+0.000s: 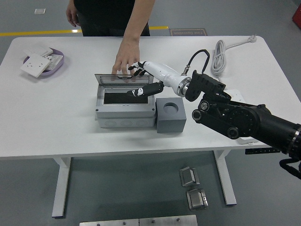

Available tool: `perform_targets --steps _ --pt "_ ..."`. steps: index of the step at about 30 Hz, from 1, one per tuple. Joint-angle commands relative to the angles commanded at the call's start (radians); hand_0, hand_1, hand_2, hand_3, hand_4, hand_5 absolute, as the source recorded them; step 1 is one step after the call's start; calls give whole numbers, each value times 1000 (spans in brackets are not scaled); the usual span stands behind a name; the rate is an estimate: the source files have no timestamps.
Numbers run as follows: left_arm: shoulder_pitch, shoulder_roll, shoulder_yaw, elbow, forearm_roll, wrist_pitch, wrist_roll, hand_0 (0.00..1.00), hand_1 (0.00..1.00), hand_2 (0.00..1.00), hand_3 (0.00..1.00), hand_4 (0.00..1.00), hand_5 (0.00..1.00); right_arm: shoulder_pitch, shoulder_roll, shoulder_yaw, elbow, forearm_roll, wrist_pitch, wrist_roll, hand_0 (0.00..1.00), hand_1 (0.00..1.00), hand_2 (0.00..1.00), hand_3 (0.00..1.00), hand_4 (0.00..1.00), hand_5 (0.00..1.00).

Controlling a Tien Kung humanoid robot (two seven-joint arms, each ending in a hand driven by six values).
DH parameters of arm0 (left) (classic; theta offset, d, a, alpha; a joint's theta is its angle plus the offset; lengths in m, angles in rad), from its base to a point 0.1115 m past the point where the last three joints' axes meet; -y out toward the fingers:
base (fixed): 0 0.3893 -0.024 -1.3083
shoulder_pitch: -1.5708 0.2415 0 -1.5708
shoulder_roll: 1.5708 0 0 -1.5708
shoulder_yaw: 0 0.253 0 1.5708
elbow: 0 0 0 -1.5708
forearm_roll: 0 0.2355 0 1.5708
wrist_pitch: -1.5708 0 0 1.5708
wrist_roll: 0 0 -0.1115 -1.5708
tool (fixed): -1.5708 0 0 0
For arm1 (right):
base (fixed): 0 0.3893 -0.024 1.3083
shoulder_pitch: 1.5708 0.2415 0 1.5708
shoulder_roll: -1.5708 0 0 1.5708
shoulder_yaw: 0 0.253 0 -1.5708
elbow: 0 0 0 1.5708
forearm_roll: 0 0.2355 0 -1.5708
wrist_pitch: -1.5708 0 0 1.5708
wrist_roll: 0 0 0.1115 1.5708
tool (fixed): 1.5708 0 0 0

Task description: Pick up the cylinder from the cube,place it in the box,flap close box

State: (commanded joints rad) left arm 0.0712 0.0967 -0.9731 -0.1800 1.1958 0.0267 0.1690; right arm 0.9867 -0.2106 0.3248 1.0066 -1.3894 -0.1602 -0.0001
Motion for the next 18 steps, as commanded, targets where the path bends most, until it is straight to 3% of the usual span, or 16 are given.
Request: perform_targets --steps 18 --pt "1 -2 -1 0 -1 -1 1 583 591 527 549 502 2 -23 -32 -32 85 -21 2 -4 804 717 736 833 930 506"
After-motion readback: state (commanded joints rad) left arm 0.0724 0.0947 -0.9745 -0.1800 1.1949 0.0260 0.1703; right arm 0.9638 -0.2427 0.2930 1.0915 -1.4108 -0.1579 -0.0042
